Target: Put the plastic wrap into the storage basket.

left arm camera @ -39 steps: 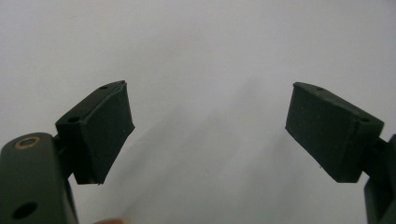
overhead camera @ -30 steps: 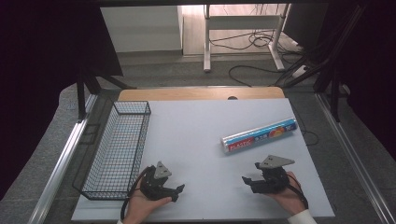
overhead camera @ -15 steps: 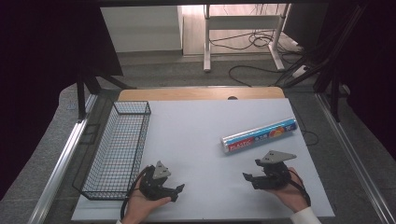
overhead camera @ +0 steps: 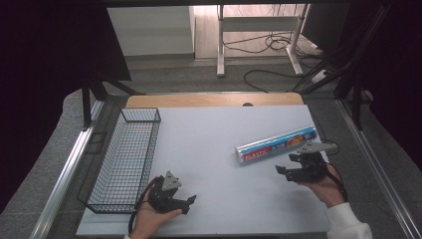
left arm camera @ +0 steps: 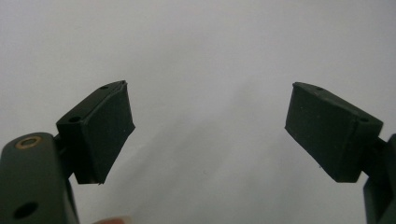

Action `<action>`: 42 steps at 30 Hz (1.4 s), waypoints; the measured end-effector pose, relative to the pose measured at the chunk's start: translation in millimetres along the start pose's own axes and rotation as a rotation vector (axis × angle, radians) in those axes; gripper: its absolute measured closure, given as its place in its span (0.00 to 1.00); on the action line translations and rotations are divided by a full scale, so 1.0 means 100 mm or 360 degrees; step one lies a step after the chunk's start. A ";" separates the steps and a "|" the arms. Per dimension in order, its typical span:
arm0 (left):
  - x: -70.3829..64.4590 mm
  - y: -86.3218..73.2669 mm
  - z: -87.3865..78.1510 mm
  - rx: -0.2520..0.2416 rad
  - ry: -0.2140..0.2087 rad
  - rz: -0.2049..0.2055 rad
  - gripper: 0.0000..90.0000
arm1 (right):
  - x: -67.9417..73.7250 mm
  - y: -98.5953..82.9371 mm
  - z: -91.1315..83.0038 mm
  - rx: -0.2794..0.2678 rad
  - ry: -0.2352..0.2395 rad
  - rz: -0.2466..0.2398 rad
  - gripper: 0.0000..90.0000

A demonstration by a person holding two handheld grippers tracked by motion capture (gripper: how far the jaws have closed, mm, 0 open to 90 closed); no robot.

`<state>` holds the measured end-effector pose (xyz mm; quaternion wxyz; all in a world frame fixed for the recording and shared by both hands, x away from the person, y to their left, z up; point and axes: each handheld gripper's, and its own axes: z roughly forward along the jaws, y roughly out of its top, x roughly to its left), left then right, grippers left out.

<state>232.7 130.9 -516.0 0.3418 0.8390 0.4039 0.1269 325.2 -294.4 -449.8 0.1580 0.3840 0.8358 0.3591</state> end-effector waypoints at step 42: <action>0.09 -0.01 -0.04 -0.0011 0.0036 -0.0049 0.15 | -1.83 0.38 0.23 0.0260 -0.0420 0.0379 0.85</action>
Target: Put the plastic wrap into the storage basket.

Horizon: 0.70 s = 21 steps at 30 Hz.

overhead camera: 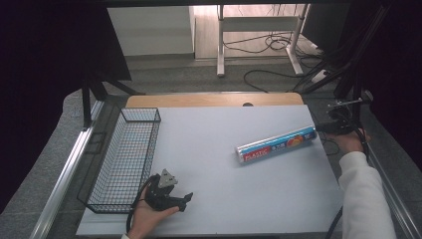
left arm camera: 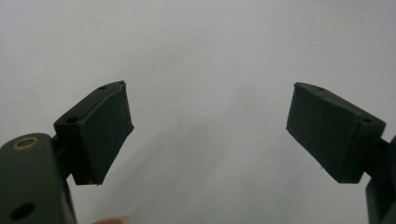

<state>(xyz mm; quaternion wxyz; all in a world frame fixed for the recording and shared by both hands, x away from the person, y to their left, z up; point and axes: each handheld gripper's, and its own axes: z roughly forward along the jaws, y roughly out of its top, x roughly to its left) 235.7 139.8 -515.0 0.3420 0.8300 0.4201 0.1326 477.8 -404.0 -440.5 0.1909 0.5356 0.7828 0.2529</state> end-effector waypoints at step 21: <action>-0.01 0.00 0.02 0.0014 0.0014 -0.0001 0.15 | -0.07 0.14 0.48 0.0165 0.0003 -0.0087 1.00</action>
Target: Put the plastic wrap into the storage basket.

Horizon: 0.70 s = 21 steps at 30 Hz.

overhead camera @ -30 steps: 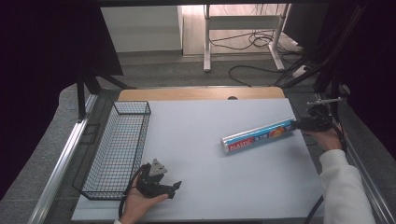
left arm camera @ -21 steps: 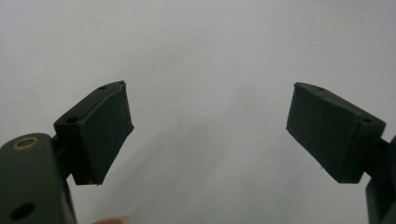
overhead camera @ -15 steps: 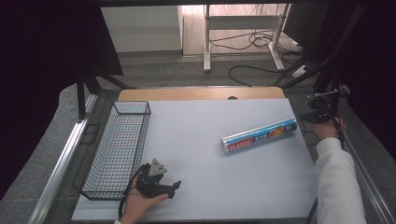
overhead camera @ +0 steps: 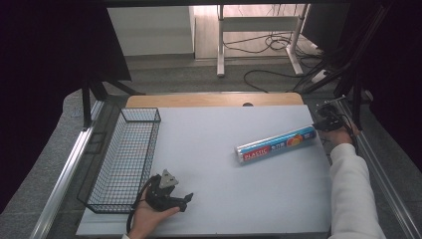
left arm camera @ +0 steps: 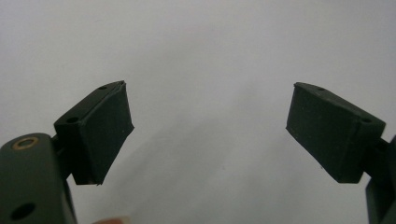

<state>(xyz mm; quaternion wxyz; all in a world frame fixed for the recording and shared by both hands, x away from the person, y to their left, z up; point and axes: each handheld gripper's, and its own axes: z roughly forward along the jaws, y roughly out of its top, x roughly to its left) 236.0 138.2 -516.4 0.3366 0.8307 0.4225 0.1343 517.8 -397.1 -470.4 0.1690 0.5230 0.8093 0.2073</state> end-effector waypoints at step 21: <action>-0.01 0.01 0.01 -0.0001 -0.0010 0.0001 0.15 | 0.67 -0.03 -0.02 -0.0014 0.0165 -0.0291 1.00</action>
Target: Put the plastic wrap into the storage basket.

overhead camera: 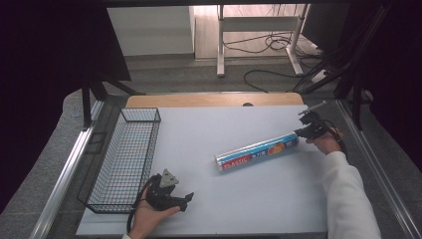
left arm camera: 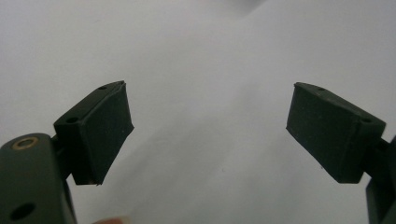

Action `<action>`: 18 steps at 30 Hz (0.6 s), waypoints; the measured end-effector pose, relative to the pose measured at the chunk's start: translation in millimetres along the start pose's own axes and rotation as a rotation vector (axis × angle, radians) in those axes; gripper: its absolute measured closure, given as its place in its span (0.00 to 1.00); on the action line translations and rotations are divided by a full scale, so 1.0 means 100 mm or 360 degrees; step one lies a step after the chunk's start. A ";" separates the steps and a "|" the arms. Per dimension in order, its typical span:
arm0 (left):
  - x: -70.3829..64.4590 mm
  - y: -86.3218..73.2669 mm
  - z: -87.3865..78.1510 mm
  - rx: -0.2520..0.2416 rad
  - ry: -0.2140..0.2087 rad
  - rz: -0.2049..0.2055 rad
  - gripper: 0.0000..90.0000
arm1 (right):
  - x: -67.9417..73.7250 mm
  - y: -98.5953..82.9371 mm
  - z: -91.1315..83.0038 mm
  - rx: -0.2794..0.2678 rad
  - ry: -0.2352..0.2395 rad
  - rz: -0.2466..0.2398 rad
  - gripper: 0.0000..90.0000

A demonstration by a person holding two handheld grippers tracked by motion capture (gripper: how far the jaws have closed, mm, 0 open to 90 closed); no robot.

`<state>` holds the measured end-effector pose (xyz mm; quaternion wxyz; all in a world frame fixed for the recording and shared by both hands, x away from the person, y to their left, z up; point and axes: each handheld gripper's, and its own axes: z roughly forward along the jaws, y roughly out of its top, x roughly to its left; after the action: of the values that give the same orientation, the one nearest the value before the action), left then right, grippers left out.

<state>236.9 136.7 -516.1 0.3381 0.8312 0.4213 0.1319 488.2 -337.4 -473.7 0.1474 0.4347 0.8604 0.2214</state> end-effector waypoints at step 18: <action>0.01 0.03 -0.09 -0.0063 0.0016 -0.0007 0.15 | 0.67 0.12 0.06 0.0003 0.0076 -0.0172 1.00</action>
<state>234.7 140.4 -508.0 0.3527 0.8227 0.4221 0.1436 460.3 -274.8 -476.7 0.1382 0.3822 0.8861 0.2228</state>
